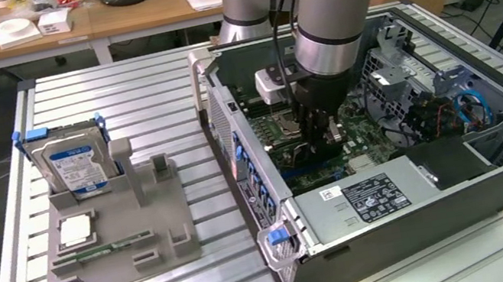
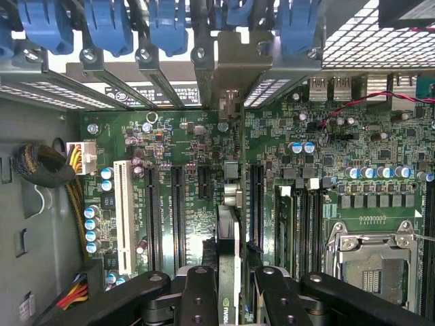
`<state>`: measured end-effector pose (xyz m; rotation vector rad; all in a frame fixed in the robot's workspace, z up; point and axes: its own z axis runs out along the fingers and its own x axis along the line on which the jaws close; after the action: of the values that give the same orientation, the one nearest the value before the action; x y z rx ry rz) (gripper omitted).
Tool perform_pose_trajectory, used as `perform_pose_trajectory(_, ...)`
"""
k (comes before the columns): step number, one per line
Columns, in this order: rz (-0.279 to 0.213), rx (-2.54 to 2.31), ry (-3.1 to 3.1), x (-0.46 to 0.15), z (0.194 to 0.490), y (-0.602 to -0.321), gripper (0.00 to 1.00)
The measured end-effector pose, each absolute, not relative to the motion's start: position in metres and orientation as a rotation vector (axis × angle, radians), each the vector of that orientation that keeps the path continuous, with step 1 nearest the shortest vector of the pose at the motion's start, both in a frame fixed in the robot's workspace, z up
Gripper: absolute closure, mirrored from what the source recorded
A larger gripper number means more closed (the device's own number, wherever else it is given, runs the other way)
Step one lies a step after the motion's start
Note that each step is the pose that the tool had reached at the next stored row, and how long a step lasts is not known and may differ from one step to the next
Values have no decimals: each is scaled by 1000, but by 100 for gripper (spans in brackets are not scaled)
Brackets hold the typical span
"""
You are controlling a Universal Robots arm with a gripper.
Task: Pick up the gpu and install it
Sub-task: 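Insert the gpu into the slot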
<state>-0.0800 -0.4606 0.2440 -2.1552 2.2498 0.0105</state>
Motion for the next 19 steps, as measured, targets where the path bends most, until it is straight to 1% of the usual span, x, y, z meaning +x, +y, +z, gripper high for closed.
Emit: perform_pose_trajectory(19,11,-2183,2225,-80,244,-462,74)
